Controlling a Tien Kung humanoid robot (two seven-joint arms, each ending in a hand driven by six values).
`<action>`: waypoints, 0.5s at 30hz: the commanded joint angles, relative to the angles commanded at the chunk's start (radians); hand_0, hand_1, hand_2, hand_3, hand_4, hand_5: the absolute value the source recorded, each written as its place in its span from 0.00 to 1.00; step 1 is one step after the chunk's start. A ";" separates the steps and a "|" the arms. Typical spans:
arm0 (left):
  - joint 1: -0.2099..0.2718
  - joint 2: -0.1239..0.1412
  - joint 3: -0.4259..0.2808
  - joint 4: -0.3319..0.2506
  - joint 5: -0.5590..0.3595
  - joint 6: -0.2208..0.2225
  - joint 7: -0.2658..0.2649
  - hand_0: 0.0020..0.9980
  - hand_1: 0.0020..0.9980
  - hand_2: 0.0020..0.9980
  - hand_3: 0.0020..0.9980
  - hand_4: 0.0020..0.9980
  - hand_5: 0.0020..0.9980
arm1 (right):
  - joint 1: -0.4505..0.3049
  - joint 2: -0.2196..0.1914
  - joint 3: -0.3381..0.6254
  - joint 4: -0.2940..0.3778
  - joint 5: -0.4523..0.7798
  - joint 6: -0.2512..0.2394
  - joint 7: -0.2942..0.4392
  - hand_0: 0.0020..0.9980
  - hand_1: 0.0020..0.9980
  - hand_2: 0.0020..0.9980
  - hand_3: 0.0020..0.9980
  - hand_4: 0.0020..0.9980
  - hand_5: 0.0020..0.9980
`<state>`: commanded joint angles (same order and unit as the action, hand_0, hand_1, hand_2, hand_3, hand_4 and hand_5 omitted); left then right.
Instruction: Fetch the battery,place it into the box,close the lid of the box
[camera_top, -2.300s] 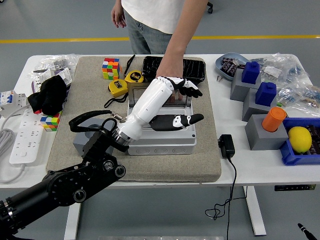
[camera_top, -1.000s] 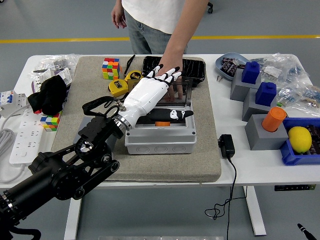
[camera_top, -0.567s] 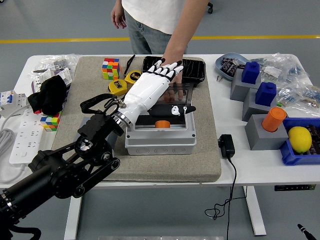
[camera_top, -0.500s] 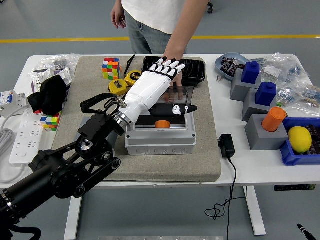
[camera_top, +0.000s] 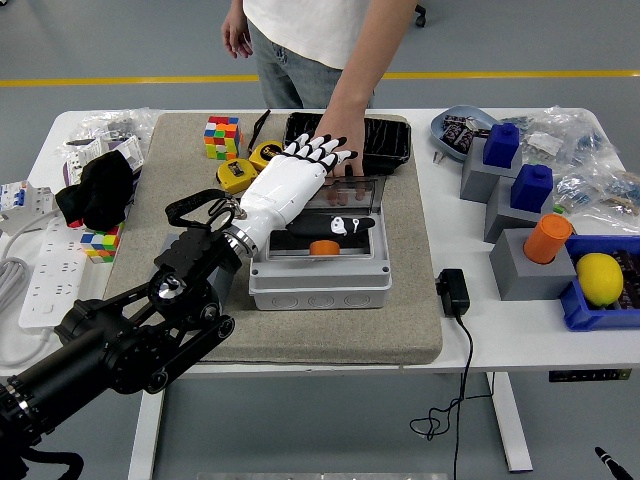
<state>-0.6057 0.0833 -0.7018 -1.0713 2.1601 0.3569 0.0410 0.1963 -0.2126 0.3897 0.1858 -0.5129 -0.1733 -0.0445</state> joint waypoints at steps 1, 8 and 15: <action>0.001 0.002 0.002 -0.004 -0.001 0.015 -0.011 1.00 1.00 0.97 0.54 1.00 1.00 | 0.000 0.000 0.000 0.000 0.000 0.000 0.000 0.71 0.67 0.72 0.80 1.00 1.00; 0.002 0.006 0.013 -0.036 -0.014 0.065 -0.057 1.00 1.00 0.87 0.29 1.00 1.00 | 0.003 0.001 0.005 0.001 -0.004 0.001 0.000 0.71 0.67 0.72 0.80 1.00 1.00; 0.001 0.019 0.053 -0.070 -0.017 0.057 -0.046 1.00 1.00 0.86 0.27 1.00 1.00 | 0.001 0.000 0.001 -0.001 0.001 0.000 -0.001 0.71 0.67 0.72 0.80 1.00 1.00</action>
<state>-0.6052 0.1022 -0.6487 -1.1409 2.1433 0.4139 -0.0050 0.1972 -0.2129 0.3912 0.1847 -0.5123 -0.1736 -0.0453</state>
